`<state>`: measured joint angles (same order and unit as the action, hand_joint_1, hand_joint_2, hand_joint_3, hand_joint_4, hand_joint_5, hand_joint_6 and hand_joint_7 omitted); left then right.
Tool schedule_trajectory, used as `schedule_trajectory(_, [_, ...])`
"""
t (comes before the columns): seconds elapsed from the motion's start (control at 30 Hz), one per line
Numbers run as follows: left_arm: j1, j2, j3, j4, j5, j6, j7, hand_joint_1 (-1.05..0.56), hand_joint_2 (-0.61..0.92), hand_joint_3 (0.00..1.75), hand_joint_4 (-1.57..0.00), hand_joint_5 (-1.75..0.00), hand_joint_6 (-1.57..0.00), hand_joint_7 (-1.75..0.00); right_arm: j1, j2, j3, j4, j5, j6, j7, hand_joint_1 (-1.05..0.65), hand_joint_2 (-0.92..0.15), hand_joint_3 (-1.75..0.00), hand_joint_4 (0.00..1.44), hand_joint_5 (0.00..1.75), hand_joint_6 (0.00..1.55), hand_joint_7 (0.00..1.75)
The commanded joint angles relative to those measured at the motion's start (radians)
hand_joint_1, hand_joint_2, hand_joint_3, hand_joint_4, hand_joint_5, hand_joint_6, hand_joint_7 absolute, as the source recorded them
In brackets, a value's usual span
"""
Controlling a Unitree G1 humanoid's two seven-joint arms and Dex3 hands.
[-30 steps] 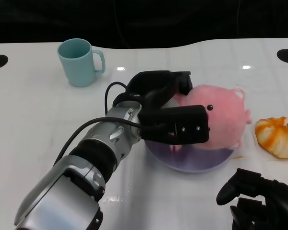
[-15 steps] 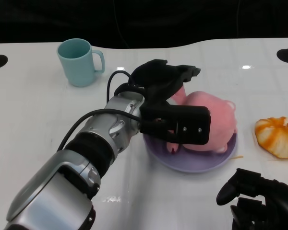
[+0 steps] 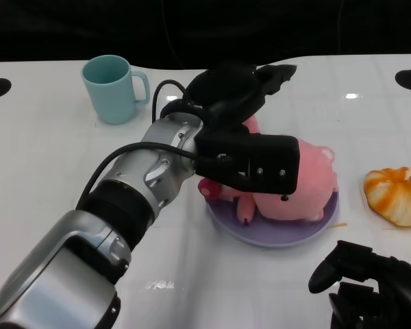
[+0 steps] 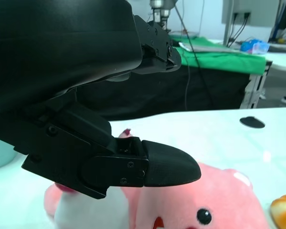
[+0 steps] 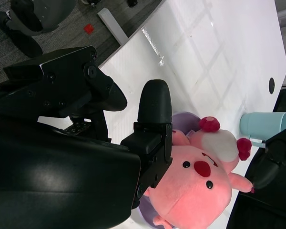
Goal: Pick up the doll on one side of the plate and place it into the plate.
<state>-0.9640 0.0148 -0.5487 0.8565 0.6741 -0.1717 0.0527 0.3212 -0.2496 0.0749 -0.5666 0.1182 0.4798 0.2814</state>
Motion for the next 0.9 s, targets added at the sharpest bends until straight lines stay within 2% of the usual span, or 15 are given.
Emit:
schedule_trajectory(0.03, [0.041, 0.044, 0.012, -0.071, -0.009, 0.001, -0.033, -1.01, 0.92, 0.55, 0.00, -0.27, -0.13, 0.00, 0.002, -0.010, -0.015, -0.007, 0.006, -0.005, 0.001, -0.02, -0.71, -1.07, 0.60, 1.75, 0.50, 1.46])
schedule_trajectory(0.3, [0.148, 0.134, 0.048, -0.249, -0.045, -0.039, -0.085, -0.91, 0.92, 0.47, 0.00, -0.38, -0.14, -0.01, -0.002, -0.012, -0.021, 0.002, 0.009, -0.009, 0.007, -0.03, -0.71, -1.07, 0.60, 1.75, 0.49, 1.47])
schedule_trajectory(0.5, [0.263, 0.196, 0.107, -0.355, -0.093, -0.131, -0.058, -0.80, 0.92, 0.34, -0.03, -0.65, -0.24, -0.06, 0.000, -0.012, -0.025, -0.001, 0.012, -0.004, 0.008, -0.02, -0.71, -1.07, 0.59, 1.75, 0.49, 1.47])
schedule_trajectory(0.63, [0.339, 0.231, 0.148, -0.424, -0.104, -0.196, -0.026, -0.70, 0.92, 0.24, -0.12, -0.79, -0.35, -0.10, -0.001, -0.009, -0.030, -0.004, 0.024, 0.007, 0.009, -0.03, -0.72, -1.07, 0.60, 1.75, 0.50, 1.47])
schedule_trajectory(0.9, [0.470, 0.268, 0.217, -0.519, -0.130, -0.268, -0.002, -0.59, 0.92, 0.18, -0.19, -0.87, -0.45, -0.14, 0.003, -0.012, -0.028, -0.010, 0.019, 0.012, 0.011, -0.03, -0.71, -1.07, 0.61, 1.75, 0.50, 1.47])
